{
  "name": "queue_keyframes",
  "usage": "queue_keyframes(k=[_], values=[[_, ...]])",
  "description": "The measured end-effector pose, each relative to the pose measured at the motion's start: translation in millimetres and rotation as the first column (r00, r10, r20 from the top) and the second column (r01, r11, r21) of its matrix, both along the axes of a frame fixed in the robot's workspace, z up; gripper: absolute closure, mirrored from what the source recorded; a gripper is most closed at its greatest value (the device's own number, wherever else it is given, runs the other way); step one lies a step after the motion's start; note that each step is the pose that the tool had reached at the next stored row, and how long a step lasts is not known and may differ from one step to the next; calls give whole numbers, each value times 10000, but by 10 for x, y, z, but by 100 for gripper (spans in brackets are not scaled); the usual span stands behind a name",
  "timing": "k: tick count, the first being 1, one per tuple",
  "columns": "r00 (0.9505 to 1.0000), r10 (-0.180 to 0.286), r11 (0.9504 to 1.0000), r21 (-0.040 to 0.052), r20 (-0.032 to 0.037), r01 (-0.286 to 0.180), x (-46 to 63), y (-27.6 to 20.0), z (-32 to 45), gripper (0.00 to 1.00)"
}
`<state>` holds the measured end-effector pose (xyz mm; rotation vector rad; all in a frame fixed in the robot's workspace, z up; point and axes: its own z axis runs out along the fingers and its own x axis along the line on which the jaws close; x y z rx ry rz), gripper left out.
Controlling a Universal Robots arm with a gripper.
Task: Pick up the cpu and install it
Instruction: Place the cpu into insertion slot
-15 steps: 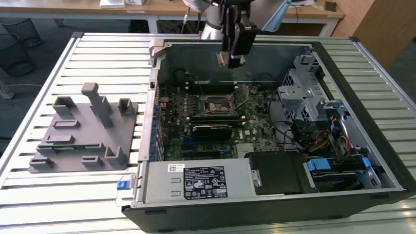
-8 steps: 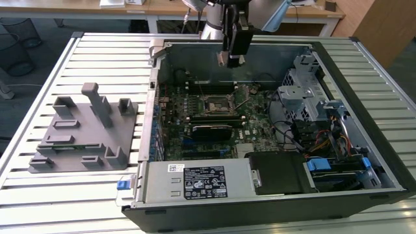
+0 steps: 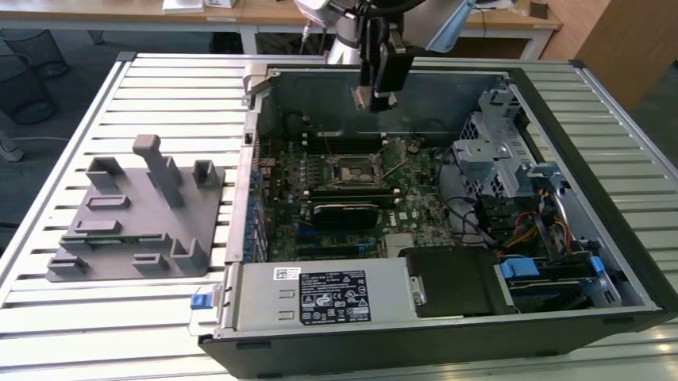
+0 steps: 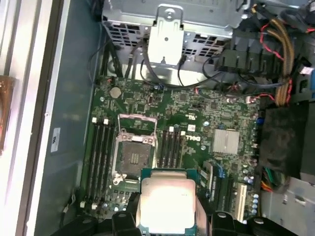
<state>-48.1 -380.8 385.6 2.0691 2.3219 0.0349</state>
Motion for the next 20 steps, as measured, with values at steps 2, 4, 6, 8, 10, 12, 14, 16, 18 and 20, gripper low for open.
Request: queue_keyframes(k=[2,4,6,8,10,12,14,16,18,20], values=[[10000,-7,10000,-1,0,7,0,48,-36,47],[10000,-13,10000,-2,-2,13,0,85,-72,47],[10000,-18,10000,0,0,18,0,94,-110,47],[10000,-25,10000,0,0,25,1,113,-146,47],[10000,-54,10000,0,0,54,0,129,-182,47],[10000,-82,10000,1,0,82,1,134,-218,47],[9999,-109,9999,4,0,109,1,137,-250,47],[9999,-125,9999,10,1,125,0,137,-272,47],[9999,-135,9999,8,-1,135,1,138,-283,47],[9999,-142,9999,9,-1,142,0,138,-288,47]])
